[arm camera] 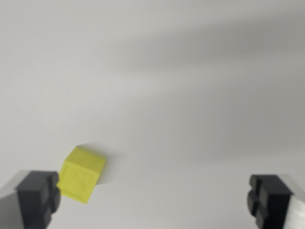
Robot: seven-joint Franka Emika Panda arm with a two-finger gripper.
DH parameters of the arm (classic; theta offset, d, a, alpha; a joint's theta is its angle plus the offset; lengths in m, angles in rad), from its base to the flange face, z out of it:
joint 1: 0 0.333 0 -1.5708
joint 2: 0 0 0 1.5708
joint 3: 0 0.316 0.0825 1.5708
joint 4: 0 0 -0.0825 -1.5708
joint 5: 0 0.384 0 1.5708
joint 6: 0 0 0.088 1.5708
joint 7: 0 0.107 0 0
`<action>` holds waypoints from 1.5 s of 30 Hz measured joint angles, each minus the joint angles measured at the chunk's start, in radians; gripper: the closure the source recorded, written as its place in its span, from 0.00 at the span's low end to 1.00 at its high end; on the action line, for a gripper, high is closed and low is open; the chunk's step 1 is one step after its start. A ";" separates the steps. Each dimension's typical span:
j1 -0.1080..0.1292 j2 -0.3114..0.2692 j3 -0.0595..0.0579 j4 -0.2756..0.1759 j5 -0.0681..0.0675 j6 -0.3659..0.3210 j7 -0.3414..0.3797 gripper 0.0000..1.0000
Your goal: Pick yellow cube
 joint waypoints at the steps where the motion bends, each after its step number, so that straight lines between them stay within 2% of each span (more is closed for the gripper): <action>1: 0.003 0.000 0.000 -0.006 0.000 0.006 0.008 0.00; 25: 0.068 0.023 0.000 -0.149 0.003 0.157 0.207 0.00; 45: 0.129 0.073 0.000 -0.239 0.014 0.288 0.372 0.00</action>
